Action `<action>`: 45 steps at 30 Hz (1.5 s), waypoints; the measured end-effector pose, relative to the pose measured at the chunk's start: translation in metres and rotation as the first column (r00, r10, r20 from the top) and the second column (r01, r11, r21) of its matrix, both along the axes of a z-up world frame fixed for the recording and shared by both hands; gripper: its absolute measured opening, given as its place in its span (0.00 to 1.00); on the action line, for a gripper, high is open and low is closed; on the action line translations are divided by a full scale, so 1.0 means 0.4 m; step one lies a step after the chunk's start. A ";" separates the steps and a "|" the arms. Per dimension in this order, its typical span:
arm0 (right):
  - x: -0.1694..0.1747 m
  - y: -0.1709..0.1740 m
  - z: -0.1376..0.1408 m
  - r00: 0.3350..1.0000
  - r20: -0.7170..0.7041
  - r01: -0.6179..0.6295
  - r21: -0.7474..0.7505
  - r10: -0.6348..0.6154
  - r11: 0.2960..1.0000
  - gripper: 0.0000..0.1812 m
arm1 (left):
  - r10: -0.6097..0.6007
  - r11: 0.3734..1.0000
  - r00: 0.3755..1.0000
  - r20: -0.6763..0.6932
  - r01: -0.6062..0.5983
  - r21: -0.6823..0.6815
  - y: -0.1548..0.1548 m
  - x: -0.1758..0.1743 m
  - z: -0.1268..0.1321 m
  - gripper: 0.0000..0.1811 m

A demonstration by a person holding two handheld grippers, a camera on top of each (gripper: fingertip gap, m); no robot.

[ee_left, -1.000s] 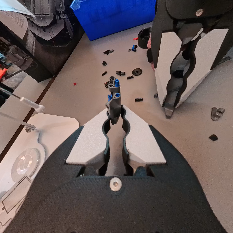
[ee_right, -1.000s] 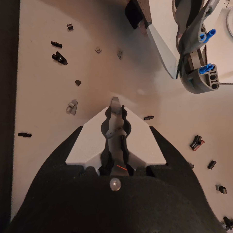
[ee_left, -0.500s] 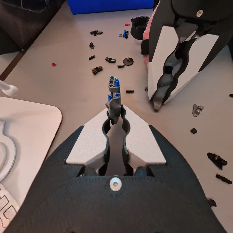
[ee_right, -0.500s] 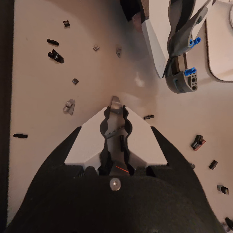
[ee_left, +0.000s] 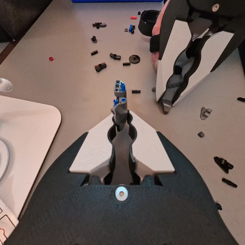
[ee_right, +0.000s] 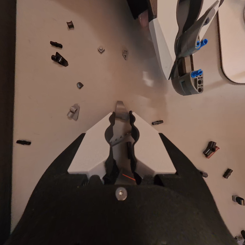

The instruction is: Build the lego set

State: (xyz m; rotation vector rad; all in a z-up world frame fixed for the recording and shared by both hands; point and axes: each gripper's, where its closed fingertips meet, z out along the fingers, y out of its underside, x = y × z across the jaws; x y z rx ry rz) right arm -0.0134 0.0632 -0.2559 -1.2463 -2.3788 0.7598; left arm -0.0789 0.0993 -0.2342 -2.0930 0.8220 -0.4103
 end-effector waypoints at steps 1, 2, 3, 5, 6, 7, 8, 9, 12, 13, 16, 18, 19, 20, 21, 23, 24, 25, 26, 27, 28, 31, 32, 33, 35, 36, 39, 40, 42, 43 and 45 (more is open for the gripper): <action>0.000 -0.001 0.000 1.000 0.000 -0.001 -0.006 0.001 1.000 0.11 | -0.001 1.000 1.000 0.001 0.001 -0.004 -0.001 0.000 -0.001 0.06; 0.000 -0.002 0.001 1.000 -0.002 -0.004 -0.009 0.004 1.000 0.11 | -0.003 1.000 1.000 0.001 0.003 -0.008 -0.002 0.001 -0.002 0.06; 0.000 -0.001 0.001 1.000 -0.004 -0.005 -0.010 0.005 1.000 0.11 | -0.007 1.000 1.000 0.001 0.007 -0.012 -0.003 0.001 -0.003 0.06; -0.001 -0.002 0.006 1.000 -0.017 -0.008 -0.005 0.008 1.000 0.11 | -0.009 1.000 1.000 0.001 0.009 -0.019 -0.005 0.001 -0.005 0.06; -0.005 -0.002 0.012 0.999 -0.031 -0.006 -0.001 0.006 1.000 0.11 | -0.010 1.000 1.000 0.000 0.010 -0.021 -0.006 0.001 -0.005 0.06; -0.004 -0.006 0.017 1.000 -0.031 -0.006 -0.007 0.006 1.000 0.11 | -0.010 1.000 1.000 0.001 0.010 -0.023 -0.006 0.000 -0.006 0.06; -0.001 -0.014 0.020 1.000 -0.023 -0.013 -0.019 0.013 1.000 0.13 | -0.010 1.000 1.000 0.002 0.010 -0.024 -0.006 0.000 -0.006 0.06; 0.002 -0.021 0.021 1.000 -0.019 -0.022 -0.026 0.022 0.999 0.13 | -0.011 1.000 1.000 0.002 0.011 -0.027 -0.007 0.000 -0.007 0.06; 0.006 -0.007 0.014 1.000 -0.008 -0.012 -0.005 0.012 1.000 0.14 | -0.012 0.999 1.000 0.003 0.012 -0.032 -0.008 -0.001 -0.009 0.06; 0.004 0.002 0.014 1.000 -0.012 0.002 -0.006 -0.002 1.000 0.14 | -0.013 0.999 1.000 0.002 0.013 -0.032 -0.008 -0.001 -0.008 0.06; -0.002 0.018 0.017 0.999 -0.018 0.040 -0.033 -0.040 0.999 0.14 | -0.015 0.999 1.000 0.001 0.015 -0.038 -0.009 0.000 -0.010 0.06; -0.002 0.020 0.015 0.999 -0.012 0.045 -0.038 -0.046 0.998 0.14 | -0.017 0.999 1.000 0.001 0.017 -0.040 -0.009 0.001 -0.012 0.06; -0.002 0.019 0.013 0.999 -0.012 0.043 -0.038 -0.043 0.998 0.14 | -0.018 0.999 1.000 0.001 0.018 -0.042 -0.010 0.002 -0.013 0.06; -0.003 0.017 0.011 0.999 -0.011 0.038 -0.040 -0.039 0.998 0.14 | -0.019 0.999 1.000 0.001 0.019 -0.043 -0.010 0.002 -0.013 0.06; -0.004 0.013 0.009 0.999 -0.009 0.033 -0.043 -0.033 0.999 0.14 | -0.019 0.999 1.000 0.001 0.019 -0.043 -0.010 0.002 -0.014 0.06; -0.006 0.005 0.004 1.000 -0.002 0.020 -0.041 -0.021 0.999 0.14 | -0.019 0.999 1.000 0.001 0.020 -0.046 -0.010 0.002 -0.015 0.06; -0.006 0.002 0.001 1.000 0.001 0.014 -0.037 -0.014 0.999 0.13 | -0.020 0.999 1.000 0.002 0.020 -0.047 -0.010 0.002 -0.015 0.06; -0.006 0.000 -0.001 1.000 0.001 0.008 -0.031 -0.008 0.999 0.13 | -0.021 0.999 1.000 0.003 0.021 -0.048 -0.010 0.003 -0.016 0.06; -0.008 -0.002 0.000 1.000 -0.003 0.004 -0.028 -0.004 1.000 0.11 | -0.022 0.999 1.000 0.003 0.022 -0.048 -0.011 0.003 -0.016 0.06; -0.009 -0.003 0.002 1.000 -0.008 0.000 -0.028 0.000 1.000 0.09 | -0.023 0.999 1.000 0.002 0.023 -0.048 -0.011 0.003 -0.016 0.06; -0.009 -0.005 0.005 1.000 -0.012 -0.004 -0.027 0.003 1.000 0.08 | -0.024 0.999 1.000 0.002 0.024 -0.048 -0.011 0.003 -0.016 0.06; -0.009 -0.005 0.009 1.000 -0.022 -0.009 -0.019 0.009 1.000 0.06 | -0.025 0.998 1.000 0.001 0.025 -0.050 -0.011 0.003 -0.017 0.06; -0.009 -0.006 0.011 1.000 -0.026 -0.012 -0.019 0.012 1.000 0.05 | -0.026 0.998 1.000 0.001 0.026 -0.051 -0.012 0.003 -0.018 0.06; -0.009 -0.006 0.012 0.999 -0.029 -0.014 -0.017 0.014 1.000 0.04 | -0.026 0.998 1.000 0.001 0.026 -0.051 -0.012 0.004 -0.018 0.06; -0.009 -0.006 0.012 0.999 -0.028 -0.015 -0.014 0.014 1.000 0.04 | -0.027 0.998 1.000 0.000 0.027 -0.052 -0.012 0.004 -0.019 0.06; -0.009 -0.006 0.012 0.999 -0.029 -0.013 -0.018 0.012 1.000 0.04 | -0.027 0.998 1.000 -0.001 0.027 -0.052 -0.012 0.004 -0.019 0.06; -0.007 0.005 0.024 0.999 -0.037 0.013 -0.043 -0.014 0.999 0.10 | -0.026 0.998 1.000 0.000 0.026 -0.053 -0.012 0.002 -0.019 0.06; -0.005 0.013 0.028 0.999 -0.041 0.023 -0.046 -0.025 0.999 0.11 | -0.026 0.998 1.000 0.000 0.026 -0.052 -0.012 0.002 -0.018 0.06; 0.000 0.022 0.032 0.998 -0.044 0.034 -0.059 -0.037 0.998 0.11 | -0.025 0.998 1.000 0.002 0.025 -0.053 -0.012 0.001 -0.018 0.06; 0.002 0.024 0.031 0.998 -0.040 0.036 -0.060 -0.039 0.998 0.11 | -0.025 0.998 1.000 0.002 0.025 -0.053 -0.012 0.001 -0.018 0.06; 0.001 0.021 0.027 0.999 -0.034 0.035 -0.061 -0.037 0.998 0.11 | -0.026 0.998 1.000 0.002 0.026 -0.056 -0.012 0.002 -0.020 0.06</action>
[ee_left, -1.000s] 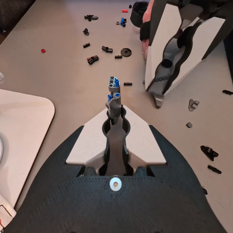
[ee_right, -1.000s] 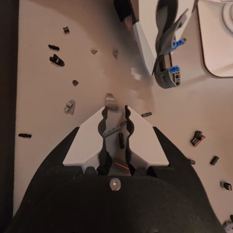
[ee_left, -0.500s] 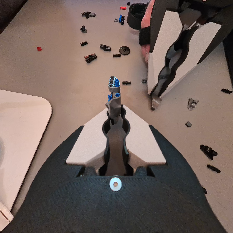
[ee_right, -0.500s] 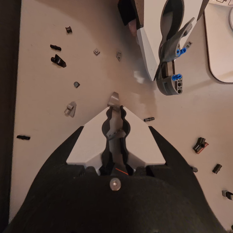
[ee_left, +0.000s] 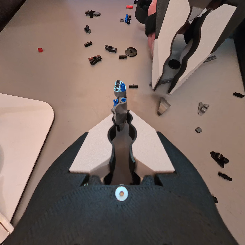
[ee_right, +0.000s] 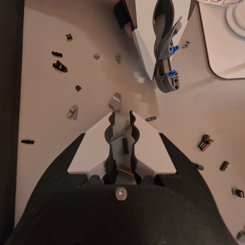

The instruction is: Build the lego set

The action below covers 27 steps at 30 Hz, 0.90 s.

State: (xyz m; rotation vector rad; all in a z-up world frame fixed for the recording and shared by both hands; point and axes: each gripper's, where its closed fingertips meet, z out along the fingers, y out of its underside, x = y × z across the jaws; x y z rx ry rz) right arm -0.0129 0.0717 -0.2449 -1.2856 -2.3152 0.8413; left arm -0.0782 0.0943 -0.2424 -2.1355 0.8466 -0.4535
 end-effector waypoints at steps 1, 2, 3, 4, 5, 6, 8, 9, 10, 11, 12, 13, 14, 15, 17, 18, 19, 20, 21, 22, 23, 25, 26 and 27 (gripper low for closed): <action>-0.002 -0.005 -0.001 1.000 0.002 -0.003 -0.006 0.003 1.000 0.12 | -0.001 1.000 1.000 -0.001 0.001 -0.002 0.000 0.001 -0.001 0.06; -0.006 -0.011 -0.002 1.000 0.004 -0.007 -0.009 0.007 1.000 0.12 | -0.003 1.000 1.000 -0.001 0.003 -0.003 -0.001 0.002 -0.002 0.06; -0.009 -0.015 -0.005 1.000 0.008 -0.008 -0.008 0.008 1.000 0.12 | -0.004 1.000 1.000 -0.002 0.004 -0.005 -0.001 0.003 -0.003 0.06; -0.013 -0.017 -0.008 1.000 0.012 -0.006 -0.007 0.006 1.000 0.12 | -0.005 1.000 1.000 -0.002 0.005 -0.006 -0.002 0.004 -0.003 0.06; -0.017 -0.018 -0.012 1.000 0.017 -0.002 -0.006 0.002 1.000 0.12 | -0.006 1.000 1.000 -0.002 0.006 -0.006 -0.002 0.004 -0.003 0.06; -0.019 -0.018 -0.017 1.000 0.024 0.002 -0.006 -0.002 1.000 0.10 | -0.006 1.000 1.000 -0.002 0.006 -0.007 -0.002 0.004 -0.003 0.06; -0.020 -0.019 -0.026 0.999 0.034 -0.001 -0.002 0.001 1.000 0.08 | -0.006 1.000 1.000 -0.002 0.006 -0.008 -0.002 0.003 -0.004 0.06; -0.020 -0.020 -0.029 0.999 0.036 -0.002 0.001 0.002 1.000 0.07 | -0.007 1.000 1.000 -0.001 0.007 -0.009 -0.002 0.004 -0.004 0.06; -0.021 -0.020 -0.030 0.999 0.036 -0.005 0.003 0.005 1.000 0.05 | -0.008 1.000 1.000 -0.001 0.007 -0.009 -0.003 0.004 -0.005 0.06; -0.021 -0.021 -0.029 0.999 0.032 -0.008 0.006 0.008 1.000 0.03 | -0.009 1.000 1.000 -0.003 0.008 -0.010 -0.003 0.004 -0.006 0.06; -0.022 -0.021 -0.028 1.000 0.029 -0.009 0.005 0.009 1.000 0.02 | -0.010 1.000 1.000 -0.004 0.010 -0.012 -0.004 0.005 -0.006 0.06; -0.022 -0.022 -0.025 1.000 0.026 -0.009 0.002 0.009 1.000 0.02 | -0.011 1.000 1.000 -0.005 0.011 -0.013 -0.004 0.005 -0.007 0.06; -0.022 -0.022 -0.023 1.000 0.023 -0.010 0.001 0.010 1.000 0.02 | -0.011 1.000 1.000 -0.004 0.011 -0.013 -0.004 0.005 -0.007 0.06; -0.022 -0.022 -0.021 1.000 0.018 -0.012 0.002 0.012 1.000 0.01 | -0.011 1.000 1.000 -0.003 0.011 -0.013 -0.004 0.005 -0.007 0.06; -0.020 -0.021 -0.020 1.000 0.017 -0.014 0.007 0.014 1.000 0.01 | -0.010 1.000 1.000 -0.005 0.010 -0.014 -0.004 0.004 -0.008 0.06; -0.018 -0.021 -0.019 1.000 0.018 -0.015 0.006 0.014 1.000 0.02 | -0.011 1.000 1.000 -0.004 0.011 -0.015 -0.004 0.004 -0.009 0.06; -0.018 -0.022 -0.017 1.000 0.014 -0.015 0.002 0.015 1.000 0.02 | -0.010 1.000 1.000 -0.004 0.010 -0.016 -0.004 0.004 -0.009 0.06; -0.018 -0.022 -0.014 1.000 0.010 -0.014 -0.001 0.014 1.000 0.03 | -0.010 1.000 1.000 -0.005 0.010 -0.016 -0.004 0.004 -0.009 0.06; -0.017 -0.021 -0.012 1.000 0.009 -0.012 -0.003 0.012 1.000 0.05 | -0.011 1.000 1.000 -0.005 0.011 -0.017 -0.004 0.004 -0.010 0.06; -0.018 -0.021 -0.010 1.000 0.008 -0.010 -0.005 0.010 1.000 0.06 | -0.011 1.000 1.000 -0.005 0.011 -0.017 -0.004 0.004 -0.010 0.06; -0.018 -0.022 -0.009 1.000 0.005 -0.010 -0.008 0.010 1.000 0.07 | -0.011 1.000 1.000 -0.005 0.011 -0.017 -0.004 0.004 -0.010 0.06; -0.015 -0.028 -0.011 1.000 0.012 -0.020 -0.014 0.020 1.000 0.08 | -0.011 1.000 1.000 -0.006 0.011 -0.017 -0.004 0.004 -0.010 0.06; -0.013 -0.031 -0.013 0.999 0.018 -0.026 -0.015 0.026 1.000 0.09 | -0.011 1.000 1.000 -0.006 0.011 -0.017 -0.004 0.004 -0.010 0.06; -0.011 -0.033 -0.016 0.999 0.023 -0.031 -0.015 0.031 0.999 0.09 | -0.011 1.000 1.000 -0.006 0.011 -0.017 -0.004 0.004 -0.010 0.06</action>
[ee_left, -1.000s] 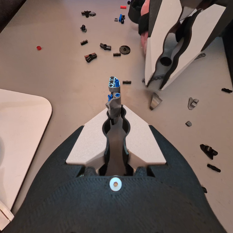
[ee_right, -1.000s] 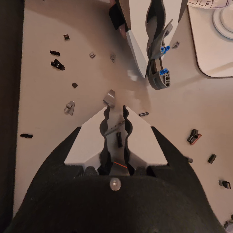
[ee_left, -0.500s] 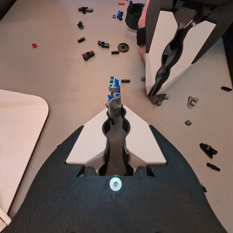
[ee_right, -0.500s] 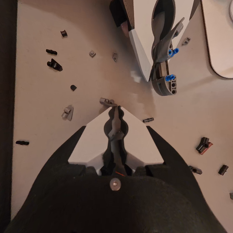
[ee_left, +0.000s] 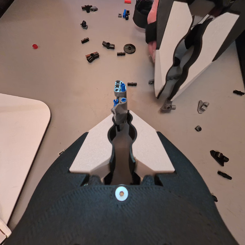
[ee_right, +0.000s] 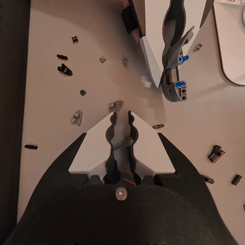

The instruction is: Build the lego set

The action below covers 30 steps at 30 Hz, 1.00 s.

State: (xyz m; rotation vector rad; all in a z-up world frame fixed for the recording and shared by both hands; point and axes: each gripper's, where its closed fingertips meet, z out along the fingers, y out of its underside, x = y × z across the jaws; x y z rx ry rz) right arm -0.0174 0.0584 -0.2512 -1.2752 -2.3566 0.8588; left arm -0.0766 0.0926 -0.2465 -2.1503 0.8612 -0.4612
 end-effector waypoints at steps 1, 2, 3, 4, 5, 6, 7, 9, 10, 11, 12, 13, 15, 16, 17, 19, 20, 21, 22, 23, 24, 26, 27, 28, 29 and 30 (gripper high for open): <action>0.001 -0.001 -0.001 1.000 0.002 -0.003 0.001 0.003 1.000 0.09 | 0.000 1.000 1.000 0.000 0.000 0.000 0.000 0.000 0.000 0.06; 0.001 -0.002 -0.001 1.000 0.003 -0.005 0.003 0.005 1.000 0.09 | -0.001 1.000 1.000 0.000 0.001 -0.001 0.000 0.000 0.000 0.06; 0.002 -0.003 0.000 1.000 0.003 -0.007 0.002 0.007 1.000 0.09 | -0.001 1.000 1.000 0.001 0.001 -0.002 -0.001 0.000 0.000 0.06; 0.003 -0.003 0.001 1.000 0.001 -0.008 0.000 0.008 1.000 0.09 | -0.002 1.000 1.000 0.002 0.002 -0.003 -0.001 0.000 0.000 0.06; 0.003 -0.004 0.003 1.000 0.000 -0.008 -0.002 0.008 1.000 0.09 | -0.003 1.000 1.000 0.003 0.003 -0.004 -0.002 0.000 0.001 0.06; 0.003 -0.005 0.003 1.000 0.000 -0.009 -0.003 0.009 1.000 0.09 | -0.006 1.000 1.000 0.005 0.006 -0.006 -0.003 0.001 0.001 0.06; 0.004 -0.007 0.003 1.000 0.000 -0.013 -0.005 0.013 1.000 0.09 | -0.008 1.000 1.000 0.008 0.008 -0.010 -0.005 0.000 0.002 0.06; 0.005 -0.008 0.002 1.000 0.002 -0.017 0.001 0.017 1.000 0.09 | -0.005 1.000 1.000 0.010 0.006 -0.012 -0.005 -0.002 0.002 0.06; 0.005 -0.008 0.002 1.000 0.003 -0.017 0.002 0.017 1.000 0.09 | -0.007 1.000 1.000 0.012 0.007 -0.016 -0.006 -0.002 0.002 0.06; 0.005 -0.009 0.002 1.000 0.003 -0.018 0.001 0.018 1.000 0.09 | -0.012 1.000 1.000 0.015 0.013 -0.017 -0.008 0.000 0.002 0.06; 0.006 -0.009 0.002 1.000 0.003 -0.018 0.000 0.018 1.000 0.09 | -0.017 1.000 1.000 0.011 0.017 -0.015 -0.009 0.001 0.001 0.06; 0.006 -0.009 0.001 1.000 0.004 -0.018 0.000 0.018 1.000 0.09 | -0.018 1.000 1.000 -0.001 0.018 -0.014 -0.009 0.000 -0.002 0.06; 0.006 -0.009 -0.001 1.000 0.006 -0.019 0.000 0.019 1.000 0.09 | -0.030 1.000 0.999 -0.028 0.030 -0.009 -0.012 -0.001 -0.010 0.06; 0.006 -0.009 -0.001 1.000 0.007 -0.019 0.000 0.019 1.000 0.09 | -0.044 0.999 0.998 -0.049 0.044 0.002 -0.014 0.000 -0.014 0.06; 0.006 -0.010 -0.001 1.000 0.008 -0.019 0.001 0.019 1.000 0.09 | -0.063 0.998 0.995 -0.072 0.063 0.007 -0.018 0.002 -0.020 0.06; 0.007 -0.010 -0.002 1.000 0.008 -0.020 0.001 0.020 1.000 0.09 | -0.075 0.997 0.993 -0.092 0.076 0.007 -0.021 0.005 -0.025 0.06; 0.007 -0.010 -0.002 1.000 0.009 -0.020 0.001 0.020 1.000 0.09 | -0.079 0.997 0.992 -0.095 0.081 0.009 -0.021 0.007 -0.026 0.06; 0.007 -0.010 -0.003 1.000 0.010 -0.021 0.001 0.021 1.000 0.09 | -0.084 0.996 0.992 -0.100 0.085 0.013 -0.022 0.007 -0.026 0.06; 0.007 -0.011 -0.004 1.000 0.010 -0.022 0.002 0.022 1.000 0.09 | -0.085 0.996 0.991 -0.105 0.087 0.015 -0.023 0.006 -0.027 0.06; 0.008 -0.011 -0.004 1.000 0.010 -0.022 0.003 0.022 1.000 0.09 | -0.087 0.996 0.990 -0.109 0.089 0.012 -0.024 0.004 -0.029 0.06; 0.008 -0.010 -0.003 1.000 0.009 -0.022 0.004 0.022 1.000 0.09 | -0.093 0.995 0.990 -0.108 0.095 0.013 -0.026 0.005 -0.028 0.07; 0.008 -0.010 -0.002 1.000 0.008 -0.022 0.003 0.022 1.000 0.09 | -0.090 0.996 0.990 -0.108 0.092 0.011 -0.027 0.001 -0.028 0.08; 0.008 -0.010 -0.002 1.000 0.007 -0.022 0.004 0.022 1.000 0.09 | -0.088 0.996 0.990 -0.109 0.090 0.010 -0.027 -0.001 -0.029 0.09; 0.008 -0.010 -0.002 1.000 0.007 -0.022 0.004 0.022 1.000 0.09 | -0.088 0.996 0.990 -0.107 0.090 0.009 -0.027 -0.002 -0.029 0.09; 0.008 -0.010 -0.002 1.000 0.007 -0.022 0.003 0.022 1.000 0.09 | -0.090 0.996 0.990 -0.104 0.091 0.007 -0.028 -0.002 -0.028 0.09; 0.008 -0.010 -0.001 1.000 0.006 -0.022 0.004 0.022 1.000 0.09 | -0.093 0.996 0.990 -0.104 0.094 0.006 -0.030 -0.002 -0.028 0.09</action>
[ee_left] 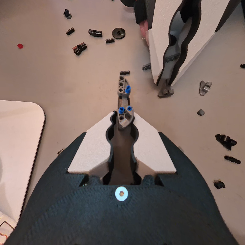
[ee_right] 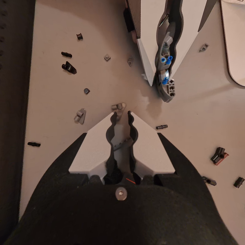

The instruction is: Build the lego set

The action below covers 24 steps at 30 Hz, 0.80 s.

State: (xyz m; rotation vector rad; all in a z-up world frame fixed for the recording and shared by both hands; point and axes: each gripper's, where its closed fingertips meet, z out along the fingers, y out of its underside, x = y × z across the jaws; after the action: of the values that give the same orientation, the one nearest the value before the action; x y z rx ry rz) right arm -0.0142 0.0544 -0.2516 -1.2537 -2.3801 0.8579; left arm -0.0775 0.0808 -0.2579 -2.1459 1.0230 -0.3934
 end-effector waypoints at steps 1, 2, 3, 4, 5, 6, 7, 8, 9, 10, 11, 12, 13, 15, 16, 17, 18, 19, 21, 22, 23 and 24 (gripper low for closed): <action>0.000 0.000 0.001 1.000 -0.001 0.001 0.000 -0.001 1.000 0.09 | 0.001 1.000 1.000 -0.002 -0.001 -0.001 -0.001 -0.001 0.000 0.10; 0.000 0.000 0.002 1.000 -0.002 0.001 -0.001 -0.001 1.000 0.09 | 0.004 1.000 1.000 -0.004 -0.004 -0.002 0.000 -0.003 0.000 0.11; 0.000 0.001 0.002 1.000 -0.003 0.002 -0.002 -0.002 1.000 0.09 | 0.006 1.000 1.000 -0.002 -0.006 -0.001 -0.001 -0.004 0.002 0.12; 0.000 0.001 0.003 1.000 -0.004 0.002 -0.002 -0.002 1.000 0.09 | 0.004 1.000 1.000 0.004 -0.004 -0.001 -0.002 -0.004 0.005 0.13; 0.000 0.001 0.003 1.000 -0.005 0.002 -0.003 -0.002 1.000 0.09 | 0.003 1.000 1.000 0.008 -0.003 0.002 -0.003 -0.004 0.009 0.13; 0.000 0.001 0.003 1.000 -0.005 0.002 -0.002 -0.002 1.000 0.09 | 0.004 1.000 1.000 0.008 -0.004 0.006 -0.002 -0.004 0.012 0.13; 0.000 0.001 0.003 1.000 -0.004 0.002 -0.002 -0.002 1.000 0.09 | 0.003 1.000 1.000 0.004 -0.004 0.014 -0.001 -0.005 0.013 0.12; 0.000 0.001 0.003 1.000 -0.004 0.002 -0.002 -0.002 1.000 0.09 | -0.002 1.000 1.000 0.000 0.002 0.019 -0.002 -0.003 0.014 0.12; 0.000 0.001 0.003 1.000 -0.004 0.002 -0.002 -0.002 1.000 0.09 | -0.010 1.000 1.000 -0.005 0.010 0.019 -0.004 -0.002 0.013 0.12; 0.001 0.001 0.003 1.000 -0.004 0.002 -0.002 -0.002 1.000 0.09 | -0.013 1.000 1.000 -0.007 0.013 0.018 -0.006 -0.001 0.012 0.12; 0.001 0.001 0.003 1.000 -0.005 0.002 -0.002 -0.002 1.000 0.09 | -0.013 1.000 1.000 -0.007 0.013 0.018 -0.006 -0.001 0.012 0.12; 0.001 0.001 0.003 1.000 -0.005 0.002 -0.002 -0.002 1.000 0.09 | -0.013 1.000 1.000 -0.009 0.013 0.019 -0.006 -0.002 0.012 0.12; 0.001 0.001 0.003 1.000 -0.005 0.002 -0.002 -0.002 1.000 0.09 | -0.013 1.000 1.000 -0.011 0.013 0.020 -0.006 -0.003 0.012 0.11; 0.001 0.001 0.003 1.000 -0.004 0.002 -0.002 -0.002 1.000 0.09 | -0.012 1.000 1.000 -0.011 0.012 0.020 -0.005 -0.004 0.014 0.10; 0.002 0.001 0.003 1.000 -0.004 0.002 -0.002 -0.002 1.000 0.09 | -0.010 1.000 1.000 -0.008 0.010 0.017 -0.006 -0.005 0.015 0.09; 0.002 0.002 0.003 1.000 -0.004 0.002 -0.002 -0.002 1.000 0.09 | -0.009 1.000 1.000 0.003 0.009 0.009 -0.007 -0.003 0.017 0.08; 0.002 0.002 0.003 1.000 -0.004 0.002 -0.002 -0.002 1.000 0.09 | -0.009 1.000 1.000 0.019 0.009 -0.008 -0.010 -0.001 0.018 0.08; 0.002 0.002 0.003 1.000 -0.004 0.002 -0.003 -0.002 1.000 0.09 | -0.009 0.999 0.999 0.035 0.010 -0.031 -0.014 0.001 0.018 0.08; 0.002 0.002 0.003 1.000 -0.004 0.002 -0.002 -0.002 1.000 0.09 | -0.001 0.997 0.998 0.061 0.006 -0.071 -0.019 0.004 0.019 0.08; 0.002 0.002 0.003 1.000 -0.004 0.002 -0.003 -0.002 1.000 0.08 | 0.004 0.996 0.997 0.075 0.003 -0.087 -0.020 0.006 0.020 0.08; 0.003 0.002 0.003 1.000 -0.003 0.002 -0.003 -0.002 1.000 0.08 | 0.011 0.996 0.996 0.083 -0.004 -0.089 -0.018 0.007 0.021 0.08; 0.003 0.002 0.003 1.000 -0.003 0.002 -0.003 -0.002 1.000 0.08 | 0.019 0.996 0.996 0.082 -0.012 -0.084 -0.015 0.006 0.022 0.08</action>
State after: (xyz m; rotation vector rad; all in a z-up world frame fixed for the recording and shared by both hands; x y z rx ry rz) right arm -0.0130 0.0553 -0.2505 -1.2546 -2.3754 0.8619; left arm -0.0751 0.0749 -0.2492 -2.1908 0.9576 -0.5219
